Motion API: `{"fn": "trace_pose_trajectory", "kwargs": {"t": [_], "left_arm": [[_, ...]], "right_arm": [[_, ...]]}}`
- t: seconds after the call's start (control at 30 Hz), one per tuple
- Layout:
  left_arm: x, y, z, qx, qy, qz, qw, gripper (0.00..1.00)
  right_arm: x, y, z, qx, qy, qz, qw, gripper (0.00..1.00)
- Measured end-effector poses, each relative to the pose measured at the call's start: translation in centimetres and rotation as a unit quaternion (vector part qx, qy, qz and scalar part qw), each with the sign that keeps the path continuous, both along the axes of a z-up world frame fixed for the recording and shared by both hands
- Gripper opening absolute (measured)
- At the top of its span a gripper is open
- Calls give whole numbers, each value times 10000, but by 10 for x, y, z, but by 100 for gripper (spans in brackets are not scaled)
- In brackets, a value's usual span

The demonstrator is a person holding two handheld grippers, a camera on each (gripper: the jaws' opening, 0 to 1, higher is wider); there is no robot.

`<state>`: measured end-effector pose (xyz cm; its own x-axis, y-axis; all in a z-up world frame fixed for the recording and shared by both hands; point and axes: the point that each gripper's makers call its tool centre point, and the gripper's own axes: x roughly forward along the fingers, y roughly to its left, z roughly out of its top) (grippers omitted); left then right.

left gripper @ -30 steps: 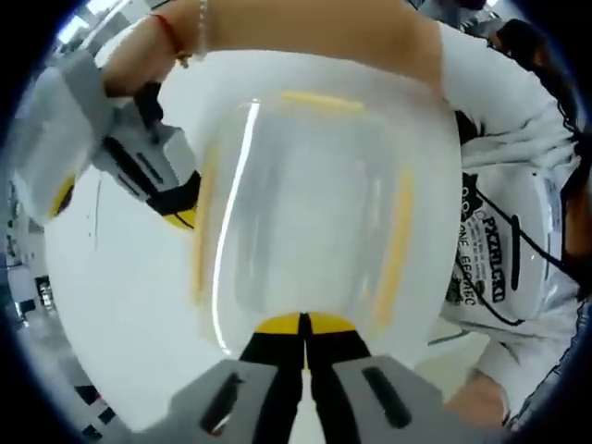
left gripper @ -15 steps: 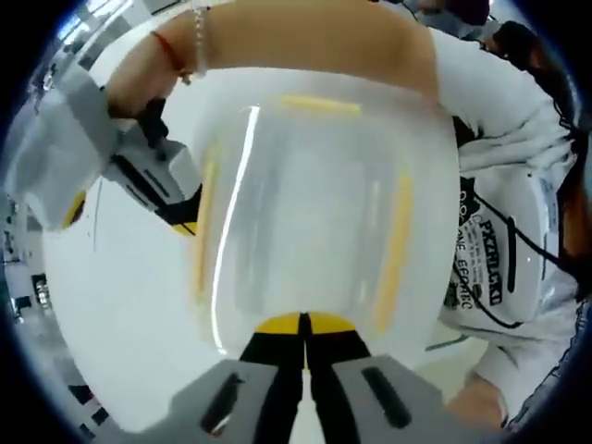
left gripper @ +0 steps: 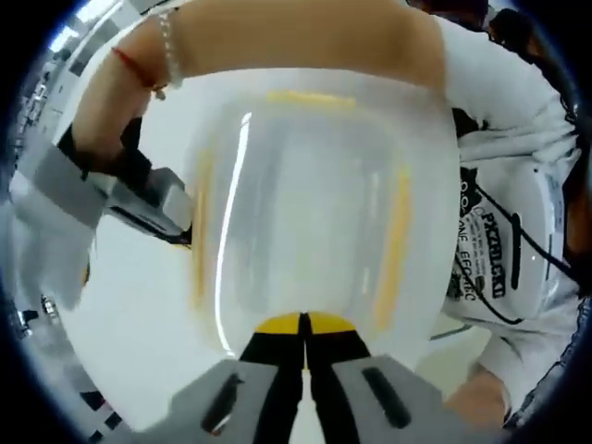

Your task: Snap each plastic latch of the storage box into its locked position after aligning the lid with the box until every specified latch is closed and the lid sits flush.

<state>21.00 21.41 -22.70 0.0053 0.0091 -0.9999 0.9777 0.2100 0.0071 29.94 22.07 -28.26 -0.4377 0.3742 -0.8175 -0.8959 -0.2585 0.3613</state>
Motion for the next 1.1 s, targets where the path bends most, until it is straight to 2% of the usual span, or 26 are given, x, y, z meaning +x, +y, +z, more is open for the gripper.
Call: {"fn": "trace_pose_trajectory", "kwargs": {"t": [0.2,0.27,0.3,0.33,0.43,0.57,0.6,0.63,0.67,0.7,0.73,0.77,0.8,0.9,1.07,1.1], "left_arm": [[3,1,0,-64,-44,12,10000,0],[2,1,1,-25,-113,-114,9999,0],[2,1,2,-36,-135,-162,9998,0],[2,1,2,-87,-124,-311,9994,0],[3,1,2,-137,-89,-199,9997,0],[1,0,2,-78,-62,-289,9995,0],[1,0,1,-75,-48,-292,9995,0],[0,0,1,-73,-22,-283,9996,0],[0,0,1,-77,-10,-299,9995,0],[0,0,1,-76,6,-316,9995,0],[-1,0,1,-74,9,-345,9994,0],[-1,0,1,-75,8,-345,9994,0],[-1,0,1,-80,5,-323,9994,0],[-2,0,0,-116,4,-207,9997,0],[-3,-1,0,-234,46,-163,9996,0],[-3,-1,0,-218,51,-183,9996,0]], "right_arm": [[-11,-2,-6,-4,23,-93,10000,0],[-1,7,-1,433,-101,-134,9989,0],[0,7,2,536,-320,-250,9977,0],[-1,8,8,875,-510,-138,9948,0],[-2,3,25,1510,-705,-198,9858,0],[0,-22,28,1748,-673,-127,9822,0],[-1,-26,26,1893,-751,26,9790,0],[-6,-32,22,2081,-802,392,9740,0],[-4,-29,23,2411,-928,427,9651,0],[-7,-27,28,2642,-832,495,9596,0],[-11,-25,35,2801,-580,375,9575,0],[-11,-25,40,2747,-336,260,9606,0],[-10,-25,40,2703,-462,446,9606,0],[-9,-27,33,2036,-298,335,9780,0],[-7,-29,28,1551,-305,301,9870,0],[-7,-32,25,1362,-293,300,9898,0]]}}
